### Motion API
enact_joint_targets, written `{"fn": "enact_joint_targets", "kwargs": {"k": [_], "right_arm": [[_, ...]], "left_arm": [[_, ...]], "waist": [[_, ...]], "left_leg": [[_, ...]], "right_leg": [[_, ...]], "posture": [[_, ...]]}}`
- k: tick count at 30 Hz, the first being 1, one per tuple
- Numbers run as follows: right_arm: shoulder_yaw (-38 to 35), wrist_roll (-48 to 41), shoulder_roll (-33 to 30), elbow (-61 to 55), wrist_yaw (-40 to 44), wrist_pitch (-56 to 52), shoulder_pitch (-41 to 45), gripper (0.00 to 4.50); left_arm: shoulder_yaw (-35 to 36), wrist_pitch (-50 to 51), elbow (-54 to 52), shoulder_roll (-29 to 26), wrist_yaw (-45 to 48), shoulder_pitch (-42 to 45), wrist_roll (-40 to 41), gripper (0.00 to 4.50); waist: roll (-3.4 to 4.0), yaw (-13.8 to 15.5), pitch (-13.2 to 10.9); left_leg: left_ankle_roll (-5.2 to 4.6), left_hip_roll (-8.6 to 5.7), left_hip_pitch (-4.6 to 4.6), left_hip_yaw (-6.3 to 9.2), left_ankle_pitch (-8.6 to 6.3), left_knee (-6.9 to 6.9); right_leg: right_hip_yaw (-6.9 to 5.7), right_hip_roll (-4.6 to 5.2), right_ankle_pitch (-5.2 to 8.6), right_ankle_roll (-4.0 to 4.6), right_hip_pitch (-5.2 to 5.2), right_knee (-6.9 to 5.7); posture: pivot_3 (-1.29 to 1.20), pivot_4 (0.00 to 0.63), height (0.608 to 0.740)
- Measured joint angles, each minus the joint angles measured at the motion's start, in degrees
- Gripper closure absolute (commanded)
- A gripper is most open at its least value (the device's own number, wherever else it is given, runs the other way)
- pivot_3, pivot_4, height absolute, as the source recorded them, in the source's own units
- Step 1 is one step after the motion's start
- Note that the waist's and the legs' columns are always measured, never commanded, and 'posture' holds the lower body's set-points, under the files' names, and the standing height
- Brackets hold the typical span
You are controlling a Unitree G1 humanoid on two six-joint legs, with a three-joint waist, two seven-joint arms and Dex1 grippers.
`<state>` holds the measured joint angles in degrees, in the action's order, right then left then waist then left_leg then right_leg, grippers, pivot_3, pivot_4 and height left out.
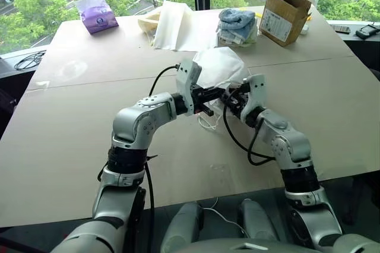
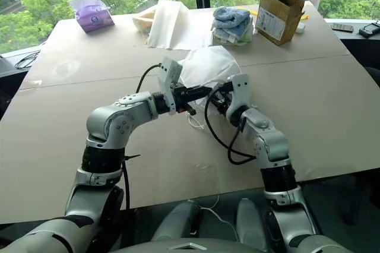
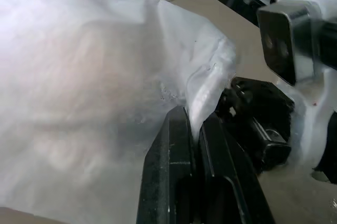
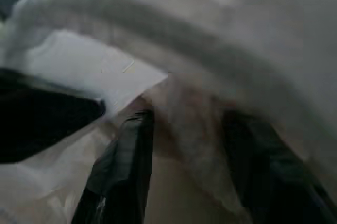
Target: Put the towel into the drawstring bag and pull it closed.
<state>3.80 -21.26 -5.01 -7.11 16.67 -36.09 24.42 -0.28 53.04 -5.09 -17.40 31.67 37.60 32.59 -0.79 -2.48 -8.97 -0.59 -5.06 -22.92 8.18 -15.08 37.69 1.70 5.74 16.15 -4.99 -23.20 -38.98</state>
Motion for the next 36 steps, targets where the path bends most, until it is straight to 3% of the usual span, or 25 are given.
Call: {"fn": "enact_joint_targets", "kwargs": {"k": [6, 9, 13, 15, 19, 29, 32, 36], "right_arm": [[-6.78, -15.34, -7.13, -19.80, 4.57, -11.29, -8.48, 1.11], [-11.66, -21.39, -15.77, -30.22, 8.07, -12.81, -14.96, 1.11], [-10.33, -8.47, -26.13, -25.25, 7.72, -5.76, -20.64, 1.11], [-8.10, -2.63, -27.89, -21.04, 7.63, -1.84, -21.14, 1.11], [-3.62, 4.31, -26.94, -13.36, 7.91, 4.78, -17.49, 1.11], [0.21, 8.90, -19.18, 1.10, 9.07, 11.80, -7.32, 1.11], [-0.25, 9.46, -17.17, 3.23, 7.47, 11.80, -5.72, 1.96], [-2.73, 9.05, -14.00, 4.40, 4.72, 11.27, -4.49, 3.76]], "left_arm": [[0.71, -1.37, 1.85, 1.63, -2.03, 1.05, -0.98, 4.50], [1.26, -2.01, 2.72, 1.62, -2.08, 1.05, -1.15, 4.50], [2.04, -2.36, 3.58, 2.18, -2.63, 1.05, -1.40, 4.50], [2.07, -2.37, 3.59, 2.19, -2.75, 1.05, -1.49, 4.50], [2.03, -2.41, 3.58, 2.58, -2.98, 1.05, -1.51, 4.50], [2.29, -2.91, 3.58, 1.85, -3.14, 1.02, -1.61, 4.50], [2.28, -2.95, 3.57, 1.81, -3.14, 1.01, -1.60, 4.50], [2.28, -2.96, 3.57, 1.63, -3.14, 1.01, -1.60, 4.50]], "waist": [[0.00, 0.01, 0.00], [0.00, 0.48, 0.02], [-0.06, 0.54, 0.04], [-0.06, 0.36, 0.04], [-0.05, 0.08, 0.04], [-0.09, 0.51, 0.02], [-0.08, 0.45, 0.02], [-0.08, 0.44, 0.02]], "left_leg": [[0.00, 0.03, 0.01, -0.02, 0.00, 0.02], [-0.02, 0.00, 0.01, 0.05, -0.01, 0.02], [-0.03, -0.08, 0.07, -0.04, 0.00, 0.20], [-0.03, -0.01, 0.10, -0.05, 0.00, 0.27], [-0.02, 0.06, 0.11, -0.13, 0.00, 0.35], [-0.02, 0.03, 0.06, -0.01, 0.00, 0.39], [-0.01, 0.04, 0.06, 0.00, 0.00, 0.39], [-0.01, 0.04, 0.06, 0.01, 0.00, 0.38]], "right_leg": [[0.03, -0.04, 0.00, 0.00, 0.02, -0.03], [-0.07, -0.02, 0.00, 0.00, 0.10, 0.05], [-0.04, -0.01, 0.01, -0.01, 0.18, -0.02], [-0.04, -0.05, 0.00, -0.01, 0.18, -0.10], [0.05, -0.09, 0.00, -0.01, 0.19, -0.16], [-0.05, -0.07, 0.00, 0.00, 0.20, -0.12], [-0.05, -0.07, 0.00, 0.00, 0.20, -0.13], [-0.05, -0.06, 0.00, 0.00, 0.20, -0.13]], "posture": [[0.00, 0.150, 0.740], [0.00, 0.150, 0.740], [0.00, 0.150, 0.740], [0.00, 0.150, 0.740], [0.00, 0.150, 0.740], [0.00, 0.150, 0.740], [0.00, 0.150, 0.740], [0.00, 0.150, 0.740]]}}
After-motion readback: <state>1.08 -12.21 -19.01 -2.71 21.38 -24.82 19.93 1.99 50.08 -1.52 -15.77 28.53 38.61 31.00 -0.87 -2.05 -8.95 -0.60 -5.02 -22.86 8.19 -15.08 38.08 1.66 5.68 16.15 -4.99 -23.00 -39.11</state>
